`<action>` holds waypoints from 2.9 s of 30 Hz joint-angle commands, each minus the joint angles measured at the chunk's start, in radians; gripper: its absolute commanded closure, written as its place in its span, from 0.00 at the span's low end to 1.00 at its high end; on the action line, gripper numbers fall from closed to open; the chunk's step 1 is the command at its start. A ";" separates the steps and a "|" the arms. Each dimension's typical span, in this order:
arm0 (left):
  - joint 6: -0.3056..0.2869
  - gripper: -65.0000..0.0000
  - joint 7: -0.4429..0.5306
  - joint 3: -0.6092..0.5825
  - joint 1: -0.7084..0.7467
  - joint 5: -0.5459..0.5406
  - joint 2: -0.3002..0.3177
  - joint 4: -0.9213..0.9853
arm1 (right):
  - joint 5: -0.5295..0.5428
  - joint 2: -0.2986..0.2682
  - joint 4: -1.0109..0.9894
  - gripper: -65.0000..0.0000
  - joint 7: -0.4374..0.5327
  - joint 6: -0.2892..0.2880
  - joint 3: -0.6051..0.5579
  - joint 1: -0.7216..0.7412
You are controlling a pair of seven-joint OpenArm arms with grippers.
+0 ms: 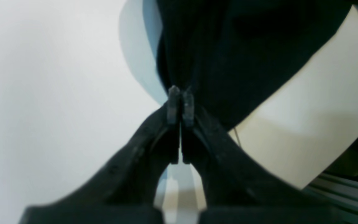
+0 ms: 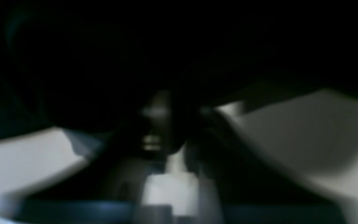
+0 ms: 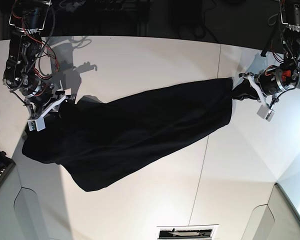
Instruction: Layout the t-shirt on the table in an organized manner, then fold the t-shirt properly
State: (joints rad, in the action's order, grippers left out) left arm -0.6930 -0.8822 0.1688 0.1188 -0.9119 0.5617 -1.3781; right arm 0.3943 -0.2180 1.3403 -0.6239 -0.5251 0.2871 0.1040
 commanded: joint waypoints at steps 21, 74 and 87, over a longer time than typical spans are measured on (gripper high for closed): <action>-0.005 0.95 -0.005 0.008 -0.011 -0.011 0.040 -0.143 | 0.281 -0.023 0.544 1.00 -0.189 -0.030 0.333 -0.279; -0.005 0.54 0.092 0.114 -0.020 -0.063 0.064 -0.304 | 0.134 -0.015 0.134 1.00 -0.173 0.020 0.233 -0.138; -0.005 0.54 0.240 -0.116 -0.357 0.199 -0.119 -0.016 | 0.160 -0.033 0.355 1.00 -0.178 0.001 0.237 -0.479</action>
State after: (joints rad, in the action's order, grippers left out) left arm -0.6933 -0.6712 0.0467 -0.2108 -0.6903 0.4301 -1.3762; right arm 0.5694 -0.2363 1.6867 -0.7822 -0.5297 0.5194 -0.3725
